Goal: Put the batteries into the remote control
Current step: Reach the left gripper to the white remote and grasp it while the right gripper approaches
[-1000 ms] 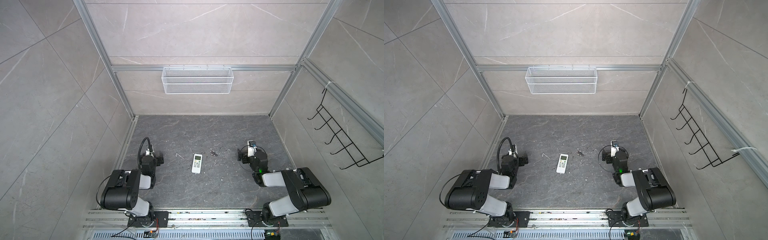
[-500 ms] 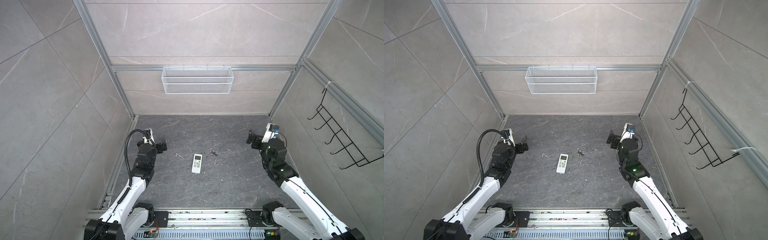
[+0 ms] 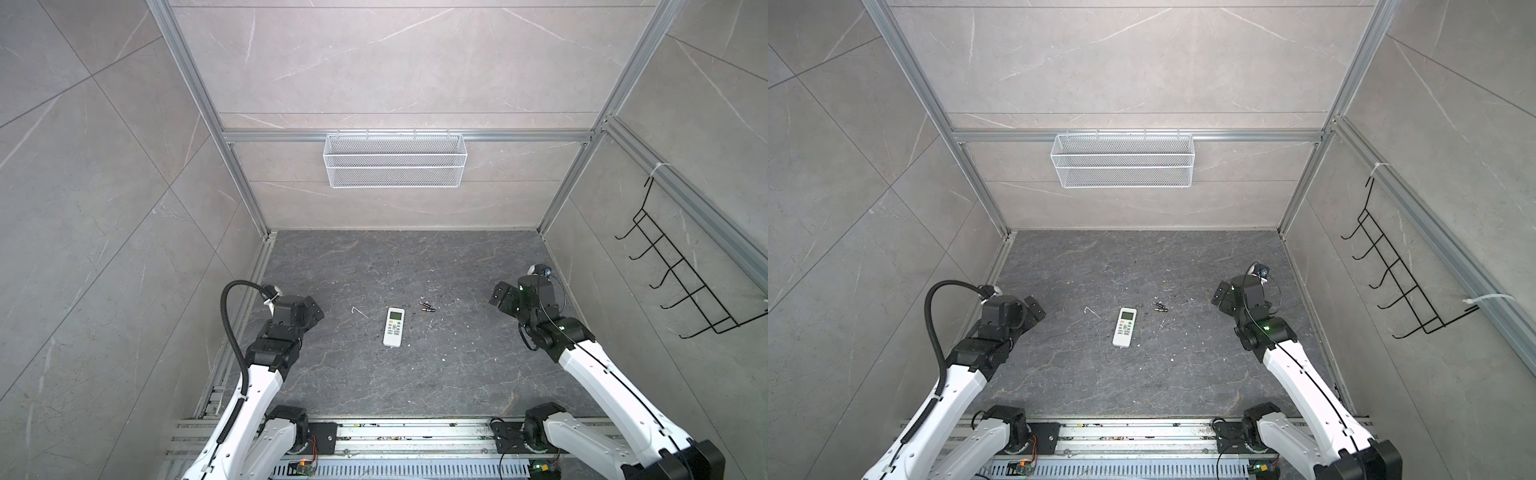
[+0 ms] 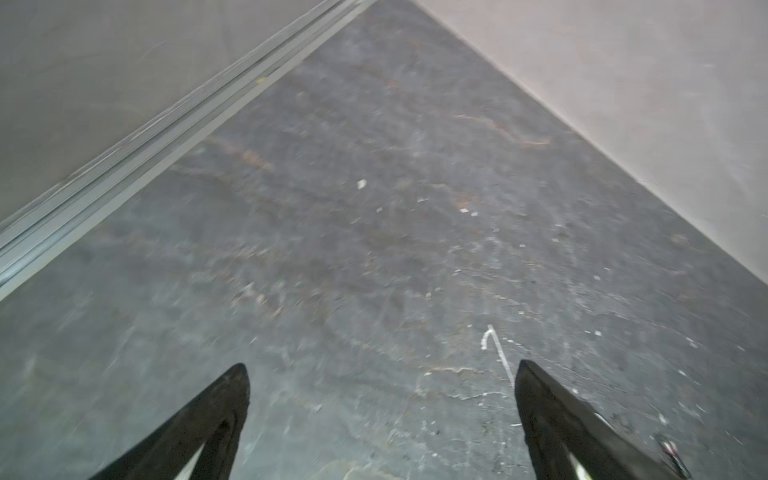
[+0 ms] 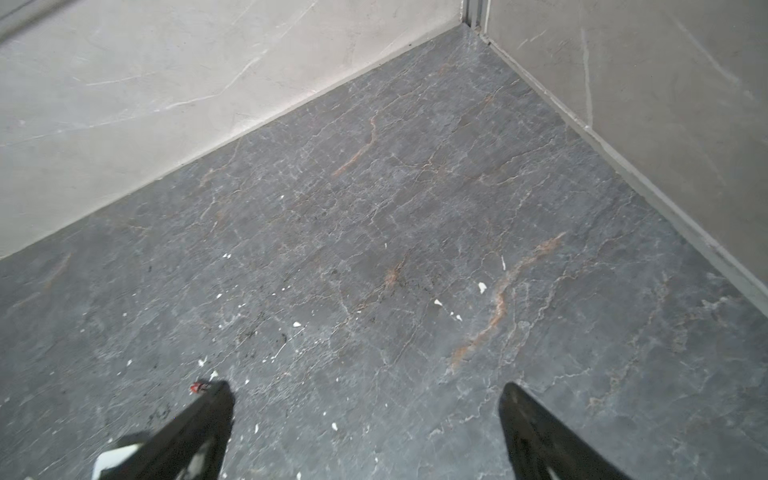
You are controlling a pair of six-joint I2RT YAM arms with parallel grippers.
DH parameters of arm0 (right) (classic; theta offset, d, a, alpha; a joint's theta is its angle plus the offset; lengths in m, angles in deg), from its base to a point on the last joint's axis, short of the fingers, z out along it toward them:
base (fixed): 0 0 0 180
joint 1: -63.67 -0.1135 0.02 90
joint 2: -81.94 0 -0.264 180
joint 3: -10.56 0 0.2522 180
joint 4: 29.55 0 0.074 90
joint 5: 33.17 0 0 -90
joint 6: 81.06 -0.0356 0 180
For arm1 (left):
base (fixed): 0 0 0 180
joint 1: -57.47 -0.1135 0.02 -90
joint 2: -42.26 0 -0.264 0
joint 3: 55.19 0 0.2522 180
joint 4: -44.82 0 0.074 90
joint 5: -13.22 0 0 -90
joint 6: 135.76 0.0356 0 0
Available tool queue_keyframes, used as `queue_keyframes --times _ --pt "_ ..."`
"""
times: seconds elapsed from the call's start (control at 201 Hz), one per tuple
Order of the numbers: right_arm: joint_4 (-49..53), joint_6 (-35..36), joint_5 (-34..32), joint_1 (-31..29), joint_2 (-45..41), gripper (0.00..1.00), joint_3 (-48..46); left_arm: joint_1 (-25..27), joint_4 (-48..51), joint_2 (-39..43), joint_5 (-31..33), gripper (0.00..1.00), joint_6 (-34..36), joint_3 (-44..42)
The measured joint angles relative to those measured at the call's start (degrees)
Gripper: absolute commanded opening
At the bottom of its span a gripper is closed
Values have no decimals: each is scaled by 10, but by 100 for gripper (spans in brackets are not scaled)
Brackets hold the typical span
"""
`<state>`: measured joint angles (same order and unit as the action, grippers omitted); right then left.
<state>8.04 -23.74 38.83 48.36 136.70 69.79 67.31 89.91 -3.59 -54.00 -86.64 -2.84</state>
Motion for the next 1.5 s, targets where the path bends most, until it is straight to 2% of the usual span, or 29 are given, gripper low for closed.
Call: queue_keyframes --times 0.085,0.239,0.344,0.458,0.558,0.632,0.757,0.891,1.036,1.205,1.504 --pt "5 -3 12 0 -9 99 0 -4 16 30 -11 100 -11 -2" --pt "22 4 22 0 -41 99 -18 -2 -23 35 -101 100 -10 -11" --pt "20 17 46 0 -83 99 -47 23 -50 -47 -155 100 -9 -6" --pt "19 27 65 0 -85 99 -61 104 -61 -165 -174 100 4 12" --pt "18 31 108 0 -58 92 -61 192 -62 -255 -175 90 18 50" --pt "13 32 159 0 -39 90 -61 233 -64 -307 -177 78 24 85" --pt "-18 26 229 -5 -25 88 -78 256 -73 -373 -180 71 40 135" --pt "-42 17 269 -27 -24 98 -114 266 -66 -445 -181 69 64 194" --pt "-44 16 286 -35 -23 99 -130 278 -54 -509 -178 70 90 250" --pt "-58 18 298 -36 -10 99 -140 292 -35 -567 -172 87 100 296" --pt "-109 7 342 -37 29 99 -190 315 -3 -632 -170 96 101 345"
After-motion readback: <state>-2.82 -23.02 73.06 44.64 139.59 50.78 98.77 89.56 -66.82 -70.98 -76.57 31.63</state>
